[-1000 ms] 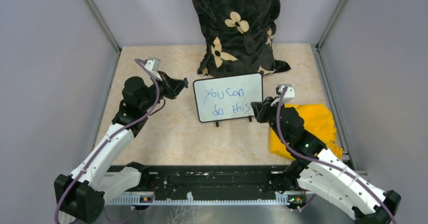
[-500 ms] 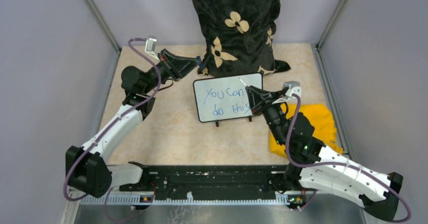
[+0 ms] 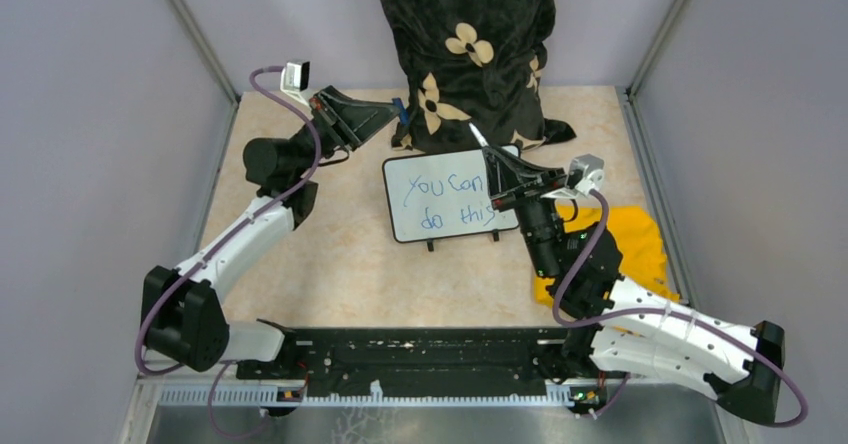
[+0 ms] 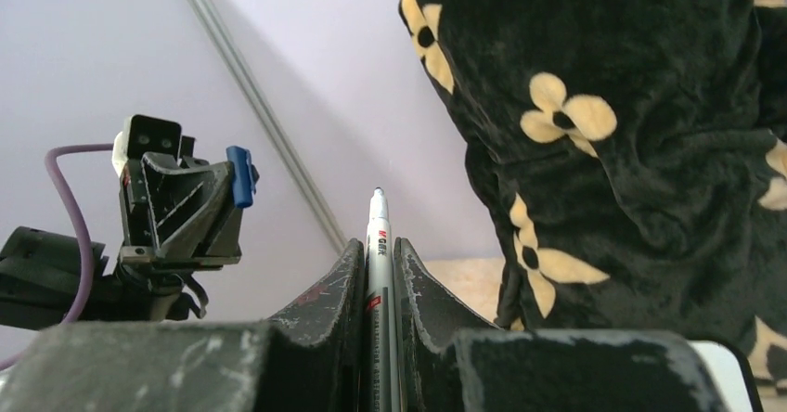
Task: Write a sentence on the whiteboard
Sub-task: Close the whiteboard marker at the center of the board.
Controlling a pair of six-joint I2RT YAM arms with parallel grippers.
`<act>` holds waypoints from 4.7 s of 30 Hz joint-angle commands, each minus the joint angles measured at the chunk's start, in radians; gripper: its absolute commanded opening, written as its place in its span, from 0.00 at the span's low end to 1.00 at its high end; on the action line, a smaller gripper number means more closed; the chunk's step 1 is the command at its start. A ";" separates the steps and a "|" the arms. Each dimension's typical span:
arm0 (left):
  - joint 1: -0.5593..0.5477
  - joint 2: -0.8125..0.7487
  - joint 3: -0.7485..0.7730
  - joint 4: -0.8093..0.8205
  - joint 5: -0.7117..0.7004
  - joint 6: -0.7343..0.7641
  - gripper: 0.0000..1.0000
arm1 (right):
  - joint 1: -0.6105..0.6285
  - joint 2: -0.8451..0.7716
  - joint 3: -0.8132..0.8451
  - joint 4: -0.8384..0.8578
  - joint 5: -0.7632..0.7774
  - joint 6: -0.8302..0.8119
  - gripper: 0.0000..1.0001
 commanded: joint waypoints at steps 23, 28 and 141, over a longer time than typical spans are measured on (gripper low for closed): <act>-0.112 -0.295 0.130 -0.310 -0.390 0.136 0.00 | 0.018 0.076 0.235 0.076 -0.182 -0.100 0.00; -0.125 -0.343 0.112 -0.350 -0.491 0.201 0.00 | 0.025 0.129 0.345 0.064 -0.229 -0.144 0.00; -0.008 -0.237 0.095 0.013 -0.242 -0.278 0.00 | 0.269 0.370 0.409 0.239 -0.331 -0.428 0.00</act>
